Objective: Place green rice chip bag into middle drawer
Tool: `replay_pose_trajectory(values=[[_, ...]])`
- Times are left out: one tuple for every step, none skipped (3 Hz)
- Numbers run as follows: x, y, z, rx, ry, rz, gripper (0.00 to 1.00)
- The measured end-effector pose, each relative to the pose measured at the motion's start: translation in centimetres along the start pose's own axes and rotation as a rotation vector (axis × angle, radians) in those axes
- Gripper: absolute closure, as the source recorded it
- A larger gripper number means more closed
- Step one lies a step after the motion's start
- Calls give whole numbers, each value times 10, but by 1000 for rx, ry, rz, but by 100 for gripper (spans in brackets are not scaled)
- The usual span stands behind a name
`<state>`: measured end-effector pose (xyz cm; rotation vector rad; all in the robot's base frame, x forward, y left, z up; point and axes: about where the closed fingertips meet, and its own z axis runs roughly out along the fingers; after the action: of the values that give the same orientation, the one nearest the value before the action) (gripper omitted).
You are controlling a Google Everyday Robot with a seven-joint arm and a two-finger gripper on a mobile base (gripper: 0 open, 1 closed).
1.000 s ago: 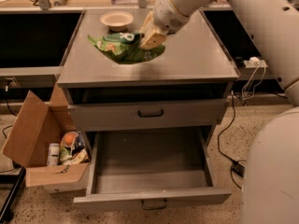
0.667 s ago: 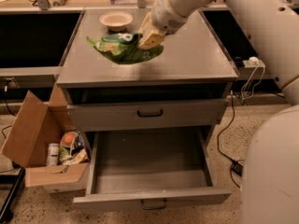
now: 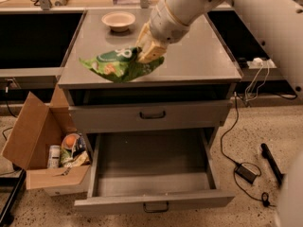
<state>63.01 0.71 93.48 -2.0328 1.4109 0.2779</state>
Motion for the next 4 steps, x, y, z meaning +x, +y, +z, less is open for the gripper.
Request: replay_pose_trajectory(values=[[-23, 86, 14, -143, 1, -97, 100], [-20, 151, 46, -301, 12, -114, 100], [-20, 151, 47, -302, 13, -115, 100], [15, 174, 94, -379, 40, -53, 100]])
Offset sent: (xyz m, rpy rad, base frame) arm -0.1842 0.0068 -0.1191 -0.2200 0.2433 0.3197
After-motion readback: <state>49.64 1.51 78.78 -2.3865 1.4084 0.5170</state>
